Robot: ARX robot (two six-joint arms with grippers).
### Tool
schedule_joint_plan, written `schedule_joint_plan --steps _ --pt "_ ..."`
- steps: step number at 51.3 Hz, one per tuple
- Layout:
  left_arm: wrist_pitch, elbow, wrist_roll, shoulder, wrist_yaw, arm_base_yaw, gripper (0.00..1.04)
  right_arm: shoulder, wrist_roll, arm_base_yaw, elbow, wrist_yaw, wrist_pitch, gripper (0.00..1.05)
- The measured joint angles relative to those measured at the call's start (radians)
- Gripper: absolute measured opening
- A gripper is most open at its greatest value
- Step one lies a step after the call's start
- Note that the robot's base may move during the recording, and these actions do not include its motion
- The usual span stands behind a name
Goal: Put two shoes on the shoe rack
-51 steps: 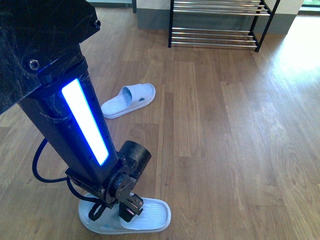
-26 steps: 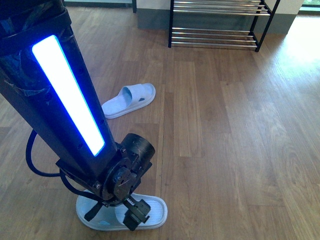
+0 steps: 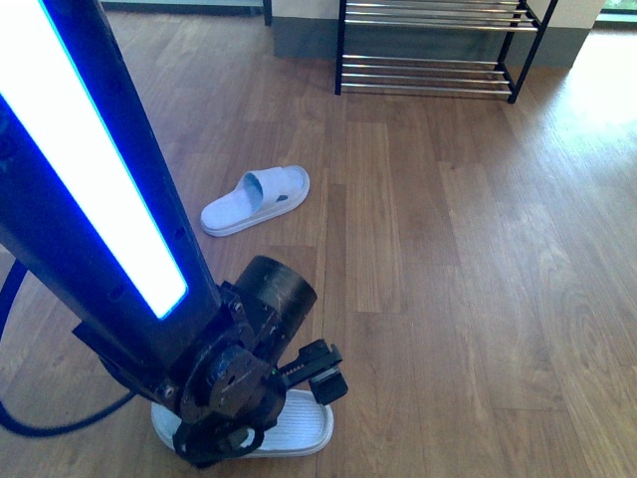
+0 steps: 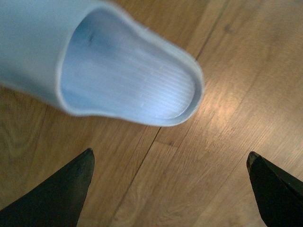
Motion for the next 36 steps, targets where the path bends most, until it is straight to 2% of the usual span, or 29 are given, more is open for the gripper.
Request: schedule_joint_plan --steps 4,10,24,36 --pt "-0.003 -0.019 -0.167 0.025 0.003 -0.007 0.95 0.0 0.0 0.0 0.0 0.0 0.0 0.95" --pt "-0.046 -0.021 -0.312 0.09 -0.005 0.013 0.95 0.0 0.0 0.0 0.0 0.0 0.0 0.95" --pt "-0.042 -0.027 -0.311 0.151 -0.076 0.093 0.95 0.0 0.0 0.0 0.0 0.0 0.0 0.95" --pt "-0.029 0.008 -0.283 0.182 -0.077 0.098 0.95 0.0 0.0 0.0 0.0 0.0 0.0 0.95"
